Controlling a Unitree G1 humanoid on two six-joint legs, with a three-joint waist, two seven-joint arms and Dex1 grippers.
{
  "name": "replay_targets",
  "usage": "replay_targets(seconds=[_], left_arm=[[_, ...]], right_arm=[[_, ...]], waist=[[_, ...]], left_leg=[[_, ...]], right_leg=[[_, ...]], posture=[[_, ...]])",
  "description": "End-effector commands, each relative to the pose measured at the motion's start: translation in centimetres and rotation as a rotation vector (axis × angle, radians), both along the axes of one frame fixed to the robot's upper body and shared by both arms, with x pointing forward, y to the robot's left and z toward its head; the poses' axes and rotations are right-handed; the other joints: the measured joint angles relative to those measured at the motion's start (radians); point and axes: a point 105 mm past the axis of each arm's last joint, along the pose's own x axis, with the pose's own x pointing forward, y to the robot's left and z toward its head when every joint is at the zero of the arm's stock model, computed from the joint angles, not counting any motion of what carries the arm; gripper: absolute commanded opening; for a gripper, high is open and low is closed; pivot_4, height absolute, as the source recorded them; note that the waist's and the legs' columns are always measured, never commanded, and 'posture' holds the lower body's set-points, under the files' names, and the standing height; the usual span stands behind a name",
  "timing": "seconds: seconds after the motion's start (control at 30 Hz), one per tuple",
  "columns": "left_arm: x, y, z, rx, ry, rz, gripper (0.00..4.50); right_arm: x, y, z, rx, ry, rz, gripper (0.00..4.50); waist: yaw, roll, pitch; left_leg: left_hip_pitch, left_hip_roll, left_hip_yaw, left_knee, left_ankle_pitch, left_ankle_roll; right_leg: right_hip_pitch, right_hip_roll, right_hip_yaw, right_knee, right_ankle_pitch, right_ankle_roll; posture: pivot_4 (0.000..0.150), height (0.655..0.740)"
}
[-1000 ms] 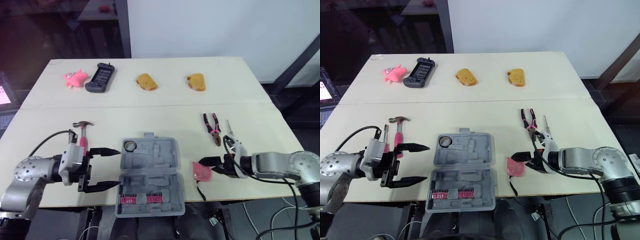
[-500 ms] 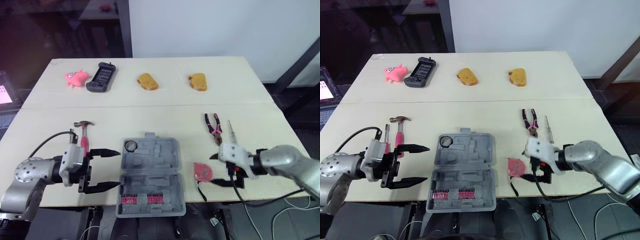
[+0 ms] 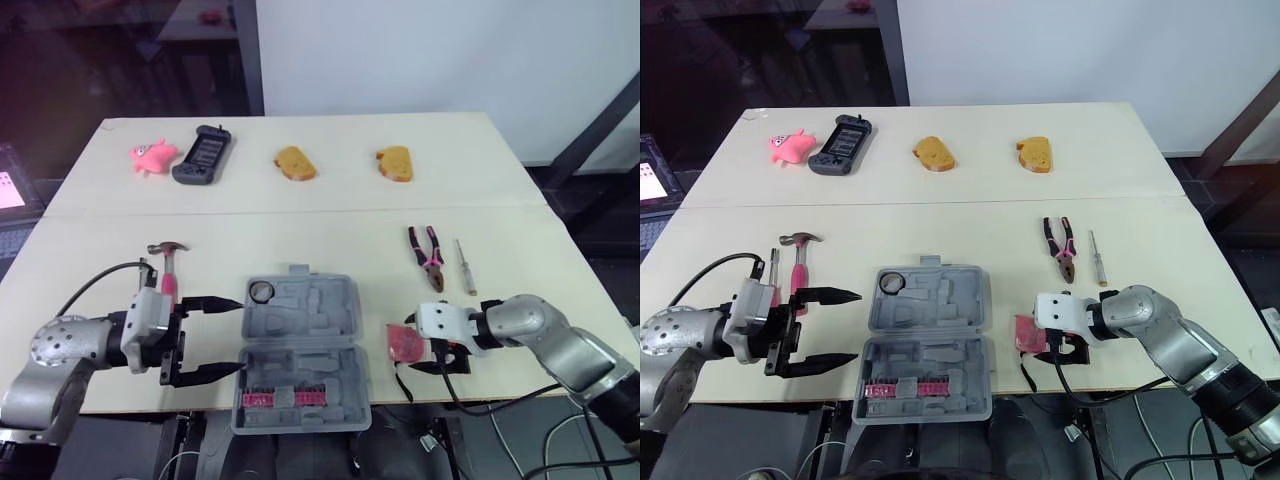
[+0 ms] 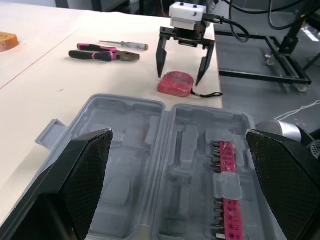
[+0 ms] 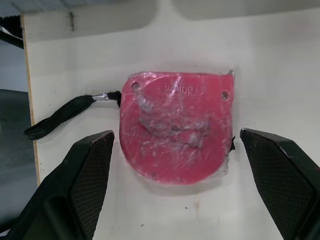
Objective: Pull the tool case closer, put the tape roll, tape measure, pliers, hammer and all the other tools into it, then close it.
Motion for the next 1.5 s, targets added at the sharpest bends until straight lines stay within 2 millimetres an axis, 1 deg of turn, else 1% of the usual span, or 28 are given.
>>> replay_targets(seconds=[0.03,0.17,0.33,0.4,0.43,0.47,0.5,0.6,0.67,0.7,0.77,0.83,0.93,1.0,1.07,1.13,1.2,1.27,1.4,1.43,1.5], left_arm=[[-0.1,-0.2,0.8,0.006,-0.032,-0.008,4.5],[-0.1,-0.2,0.8,0.007,-0.032,-0.004,4.5],[0.1,-0.2,0.9,0.007,-0.035,0.0,4.5],[0.1,-0.2,0.9,0.008,-0.036,0.002,4.5],[0.1,-0.1,0.9,0.009,-0.036,0.003,4.5],[0.1,-0.1,0.9,0.01,-0.036,0.003,4.5],[0.2,-0.1,0.9,0.011,-0.037,0.004,4.5],[0.2,-0.1,0.8,0.01,-0.036,0.007,4.5],[0.2,-0.1,0.7,0.011,-0.037,0.006,4.5],[0.2,-0.1,0.7,0.01,-0.036,0.006,4.5],[0.2,-0.1,0.7,0.01,-0.036,0.011,4.5],[0.3,0.0,0.6,0.013,-0.036,0.013,4.5],[0.4,0.0,0.4,0.014,-0.036,0.016,4.5],[0.7,0.1,0.4,0.014,-0.037,0.021,4.5],[1.1,0.2,0.4,0.016,-0.044,0.028,4.5],[1.5,0.3,0.4,0.014,-0.052,0.04,4.5],[1.7,0.4,0.4,0.016,-0.057,0.043,4.5],[1.8,0.4,0.4,0.017,-0.058,0.043,4.5],[1.7,0.4,0.4,0.019,-0.057,0.043,4.5],[1.7,0.4,0.4,0.02,-0.057,0.044,4.5],[1.7,0.4,0.4,0.021,-0.056,0.044,4.5]], right_arm=[[0.3,0.0,0.2,0.007,-0.016,-0.01,4.33],[0.7,0.0,-0.1,0.009,-0.03,-0.037,4.33],[0.3,0.1,-0.7,0.016,-0.002,-0.044,4.33],[0.3,0.1,-0.6,0.026,-0.003,-0.048,3.74],[0.3,0.2,-0.6,0.032,-0.003,-0.05,3.54],[0.2,0.3,-0.4,0.041,-0.006,-0.05,2.99],[0.3,0.4,-0.2,0.053,-0.01,-0.054,2.92],[0.5,0.9,0.7,0.089,-0.03,-0.053,2.92],[0.5,1.0,1.5,0.096,-0.044,-0.035,2.92],[0.6,1.2,2.2,0.107,-0.057,-0.029,2.92],[0.9,2.0,4.4,0.138,-0.085,-0.002,2.92],[1.2,3.2,6.9,0.153,-0.115,0.042,2.92],[1.7,5.2,9.5,0.15,-0.116,0.085,2.92],[2.2,6.8,10.7,0.134,-0.114,0.108,2.92],[3.0,8.6,11.3,0.103,-0.112,0.123,2.92],[3.8,10.4,11.5,0.063,-0.078,0.116,2.92],[4.7,11.4,10.8,-0.025,-0.085,0.14,2.92],[5.2,11.6,9.8,-0.118,-0.075,0.156,2.92],[6.5,13.1,9.2,-0.146,-0.102,0.143,2.92],[6.8,13.2,8.9,-0.17,-0.116,0.15,2.92],[7.4,12.9,7.9,-0.253,-0.143,0.158,2.92]], waist=[[0.0,0.0,0.0],[0.0,0.0,0.0],[0.0,0.0,0.0],[0.0,0.0,0.0],[0.0,0.0,0.0],[0.0,0.0,0.0],[0.0,0.0,0.0],[0.0,0.0,0.0],[-0.001,0.0,0.0],[-0.001,0.0,0.0],[-0.001,0.0,0.0],[-0.004,0.001,0.0],[-0.003,0.001,0.001],[-0.002,0.001,0.001],[-0.002,0.001,0.001],[-0.003,0.001,0.001],[-0.003,0.001,0.001],[0.002,0.001,0.001],[-0.001,0.001,0.001],[-0.003,0.001,0.001],[-0.004,0.001,0.001]], left_leg=[[0.0,0.0,0.0,0.0,0.0,0.0],[0.0,0.0,0.0,0.0,0.0,0.0],[0.0,0.0,0.0,0.0,0.0,0.0],[0.0,0.0,0.0,0.0,0.0,0.0],[0.0,0.0,0.0,0.0,0.0,0.0],[0.0,0.0,0.0,0.0,0.0,0.0],[0.0,0.0,0.0,0.0,0.0,0.0],[0.0,0.0,0.0,0.0,0.0,0.0],[0.0,0.0,0.0,0.0,0.0,0.0],[0.0,0.0,0.0,0.0,0.0,0.0],[0.0,0.0,-0.001,0.0,0.0,0.0],[0.0,0.0,0.0,0.0,0.0,0.0],[0.001,0.0,-0.001,0.0,0.0,0.0],[0.001,0.0,-0.001,0.0,0.0,0.0],[0.001,0.0,-0.001,0.0,0.0,0.0],[0.001,0.0,-0.001,0.0,0.0,0.0],[0.0,0.0,-0.001,0.0,0.0,0.0],[0.0,0.0,-0.001,0.0,0.0,0.0],[-0.001,0.0,-0.001,0.0,0.0,0.0],[-0.001,0.0,-0.001,0.0,0.0,0.0],[-0.001,0.0,-0.001,0.0,0.0,0.0]], right_leg=[[0.0,0.0,0.0,0.0,0.0,0.0],[0.0,0.0,0.0,0.0,0.0,0.0],[0.0,0.0,0.0,0.0,0.0,0.001],[0.0,0.0,0.0,0.0,0.0,0.001],[0.0,0.0,0.0,0.0,0.0,0.001],[0.001,0.0,0.0,0.0,0.0,0.001],[0.001,0.0,0.0,0.0,0.0,0.001],[0.001,0.0,0.0,0.0,0.0,0.001],[0.001,0.0,0.0,0.001,0.0,0.001],[0.001,0.0,0.0,0.001,0.0,0.001],[0.001,0.0,0.0,0.001,0.0,0.001],[0.001,0.0,0.0,0.001,0.0,0.001],[0.0,0.0,0.0,0.002,0.0,0.001],[0.0,0.0,-0.001,0.003,0.0,0.001],[0.0,0.0,-0.001,0.003,0.0,0.001],[-0.001,0.0,-0.001,0.003,0.0,0.001],[-0.003,0.0,-0.001,0.005,0.0,0.001],[-0.003,0.0,-0.002,0.005,0.0,0.001],[-0.003,0.0,-0.002,0.005,0.0,0.001],[-0.004,0.0,-0.002,0.006,0.0,0.001],[-0.005,0.0,-0.002,0.008,0.0,0.001]], posture=[[0.15,0.74],[0.15,0.74],[0.15,0.74],[0.15,0.74],[0.15,0.74],[0.15,0.74],[0.15,0.74],[0.15,0.74],[0.15,0.74],[0.15,0.74],[0.15,0.74],[0.15,0.74],[0.15,0.74],[0.15,0.74],[0.15,0.74],[0.15,0.74],[0.15,0.74],[0.15,0.74],[0.15,0.74],[0.15,0.74],[0.15,0.74]])
